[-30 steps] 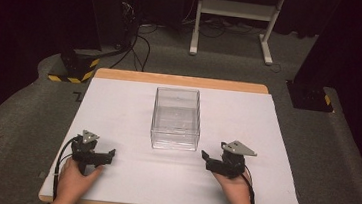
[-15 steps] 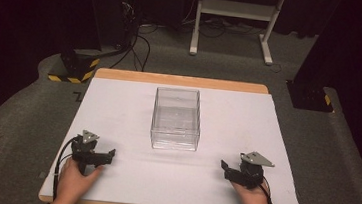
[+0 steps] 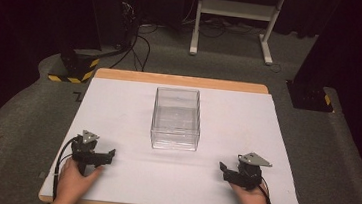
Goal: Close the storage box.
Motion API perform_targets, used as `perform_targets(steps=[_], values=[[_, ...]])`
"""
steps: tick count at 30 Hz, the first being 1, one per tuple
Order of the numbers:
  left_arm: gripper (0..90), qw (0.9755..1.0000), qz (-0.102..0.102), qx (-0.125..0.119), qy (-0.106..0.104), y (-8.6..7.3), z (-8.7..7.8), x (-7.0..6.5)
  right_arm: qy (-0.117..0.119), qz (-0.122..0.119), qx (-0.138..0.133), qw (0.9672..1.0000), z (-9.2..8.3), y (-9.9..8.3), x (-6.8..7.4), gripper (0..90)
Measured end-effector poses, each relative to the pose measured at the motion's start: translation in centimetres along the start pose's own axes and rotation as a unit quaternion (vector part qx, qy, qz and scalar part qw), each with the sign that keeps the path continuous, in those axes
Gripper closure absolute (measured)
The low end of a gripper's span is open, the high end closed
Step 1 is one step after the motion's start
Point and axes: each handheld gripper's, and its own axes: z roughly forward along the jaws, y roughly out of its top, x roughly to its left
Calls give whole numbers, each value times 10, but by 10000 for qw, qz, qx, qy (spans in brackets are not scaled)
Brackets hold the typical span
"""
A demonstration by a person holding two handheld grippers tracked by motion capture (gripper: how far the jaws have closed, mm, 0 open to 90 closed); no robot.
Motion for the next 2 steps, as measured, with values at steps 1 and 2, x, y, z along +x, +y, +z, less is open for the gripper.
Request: perform_targets(steps=[1,2], values=[[7,10000,0,0,0,0,0,0,0,0,0,10000,0,0,0,215],[7,10000,0,1,-1,0,0,0,3,-2,-2,10000,0,0,0,215]])
